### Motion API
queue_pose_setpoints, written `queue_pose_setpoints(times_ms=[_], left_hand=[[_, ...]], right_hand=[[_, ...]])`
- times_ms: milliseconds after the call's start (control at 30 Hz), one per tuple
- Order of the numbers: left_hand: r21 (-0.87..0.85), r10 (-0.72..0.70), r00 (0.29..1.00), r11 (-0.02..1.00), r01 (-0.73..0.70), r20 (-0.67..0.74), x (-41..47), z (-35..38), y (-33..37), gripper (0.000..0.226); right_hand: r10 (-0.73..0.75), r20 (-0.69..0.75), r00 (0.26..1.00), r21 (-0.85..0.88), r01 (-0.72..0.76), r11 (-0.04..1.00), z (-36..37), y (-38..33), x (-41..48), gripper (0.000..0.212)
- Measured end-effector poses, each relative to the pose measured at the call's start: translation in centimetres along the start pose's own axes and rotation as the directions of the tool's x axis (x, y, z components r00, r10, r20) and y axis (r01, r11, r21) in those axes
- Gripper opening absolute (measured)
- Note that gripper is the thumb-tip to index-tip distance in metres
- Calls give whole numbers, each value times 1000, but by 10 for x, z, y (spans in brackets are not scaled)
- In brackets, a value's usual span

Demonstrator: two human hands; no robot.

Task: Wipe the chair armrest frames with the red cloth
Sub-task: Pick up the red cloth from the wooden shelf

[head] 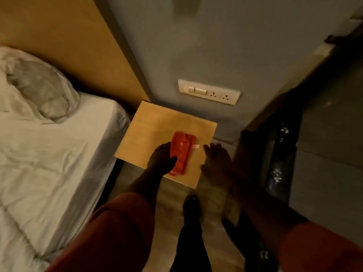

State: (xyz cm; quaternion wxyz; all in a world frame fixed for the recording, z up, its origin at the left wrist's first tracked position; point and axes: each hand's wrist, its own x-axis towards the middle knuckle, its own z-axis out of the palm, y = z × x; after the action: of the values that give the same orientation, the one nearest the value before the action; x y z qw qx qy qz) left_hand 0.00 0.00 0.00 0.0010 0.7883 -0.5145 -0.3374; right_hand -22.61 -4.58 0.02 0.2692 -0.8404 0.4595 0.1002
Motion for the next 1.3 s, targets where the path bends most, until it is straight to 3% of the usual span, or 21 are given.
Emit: queue_pose_setpoints(times_ms=[100, 267, 367, 500, 567, 667, 800, 900, 967, 1033, 1133, 1300], left_hand=[[-99, -52, 996, 993, 59, 73, 50, 24, -19, 57], [-146, -272, 955, 947, 287, 117, 100, 60, -36, 49], [-167, -348, 930, 916, 364, 119, 119, 75, -40, 41], [-333, -297, 929, 872, 359, 222, 116, 77, -36, 46], [-499, -239, 924, 786, 364, 298, 103, 70, -24, 48], [-719, -82, 915, 593, 363, 394, 70, 55, 7, 50], [-853, 98, 906, 392, 345, 411, 16, 47, 59, 47], [-881, 114, 919, 351, 318, 378, -31, 45, 109, 66], [-884, 122, 926, 365, 292, 357, -56, 53, 140, 77], [-890, 112, 933, 358, 282, 341, -85, 63, 175, 83], [-907, 93, 943, 317, 276, 320, -112, 84, 206, 88], [-904, 168, 946, 378, 199, 278, -128, 106, 266, 86]], right_hand=[[-116, 23, 993, -149, 118, 982, 30, 16, 33, 78], [-21, 38, 999, -87, 24, 996, 47, 35, 60, 76], [-51, -44, 998, -67, 48, 997, 58, 39, 47, 73], [-51, 4, 999, 68, 51, 996, 61, 40, 22, 71], [21, 40, 999, 230, -30, 973, 60, 37, 11, 71], [182, 163, 970, 569, -243, 786, 51, 26, -4, 71], [360, 240, 902, 852, -374, 367, 20, 20, -27, 80], [406, 310, 860, 945, -324, -36, 0, 31, -56, 52], [369, 372, 852, 925, -309, -221, -7, 44, -82, 39], [379, 380, 844, 916, -284, -285, -13, 66, -117, 36], [375, 290, 881, 940, -187, -287, -13, 99, -153, 36], [353, 134, 926, 989, -102, -109, -32, 162, -191, 53]])
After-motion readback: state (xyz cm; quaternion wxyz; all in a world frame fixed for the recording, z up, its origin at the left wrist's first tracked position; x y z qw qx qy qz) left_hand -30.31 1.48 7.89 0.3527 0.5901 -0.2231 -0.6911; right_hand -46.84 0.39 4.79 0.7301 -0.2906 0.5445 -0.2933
